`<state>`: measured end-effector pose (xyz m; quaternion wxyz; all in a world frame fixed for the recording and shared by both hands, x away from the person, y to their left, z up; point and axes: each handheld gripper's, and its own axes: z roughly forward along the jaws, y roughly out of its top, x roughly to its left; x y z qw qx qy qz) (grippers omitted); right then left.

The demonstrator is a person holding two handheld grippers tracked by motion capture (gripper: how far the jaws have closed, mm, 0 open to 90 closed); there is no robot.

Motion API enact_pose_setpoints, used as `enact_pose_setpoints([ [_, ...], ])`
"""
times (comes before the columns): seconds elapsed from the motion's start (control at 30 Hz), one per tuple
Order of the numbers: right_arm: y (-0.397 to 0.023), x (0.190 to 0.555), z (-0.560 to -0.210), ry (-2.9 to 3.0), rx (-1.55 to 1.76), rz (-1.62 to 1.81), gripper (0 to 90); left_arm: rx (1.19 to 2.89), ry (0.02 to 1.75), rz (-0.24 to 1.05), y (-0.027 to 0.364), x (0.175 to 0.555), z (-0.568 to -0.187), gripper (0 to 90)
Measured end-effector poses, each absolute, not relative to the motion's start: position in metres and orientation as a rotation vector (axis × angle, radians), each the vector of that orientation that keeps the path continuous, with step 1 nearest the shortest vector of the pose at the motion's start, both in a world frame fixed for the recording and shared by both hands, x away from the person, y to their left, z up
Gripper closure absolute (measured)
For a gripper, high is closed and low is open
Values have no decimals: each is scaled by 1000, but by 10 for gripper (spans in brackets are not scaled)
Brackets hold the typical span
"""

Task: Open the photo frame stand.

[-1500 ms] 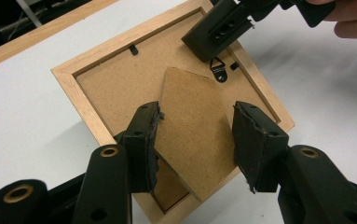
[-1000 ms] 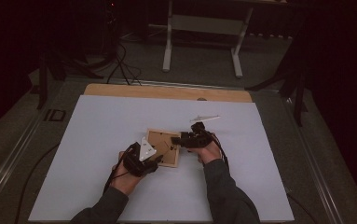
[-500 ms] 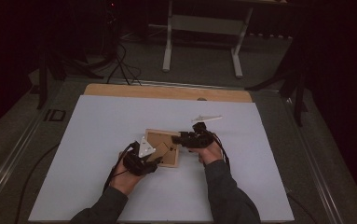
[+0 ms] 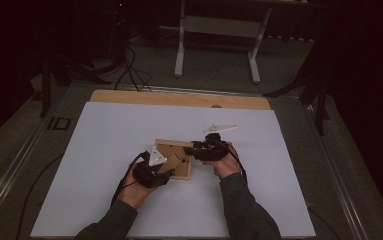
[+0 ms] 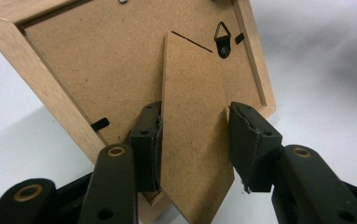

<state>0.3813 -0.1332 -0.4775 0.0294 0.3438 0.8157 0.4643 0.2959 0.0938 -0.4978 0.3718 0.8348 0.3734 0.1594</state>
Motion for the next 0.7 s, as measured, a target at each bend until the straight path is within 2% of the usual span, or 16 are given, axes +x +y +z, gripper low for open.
enact_pose_setpoints([
  [0.3, -132, 374, -472, 2504, 981, 1415, 556, 2158, 945, 358, 95, 297, -498, 602],
  [0.7, -130, 367, -467, 2471, 924, 1358, 570, 2182, 927, 415, 92, 299, -495, 614],
])
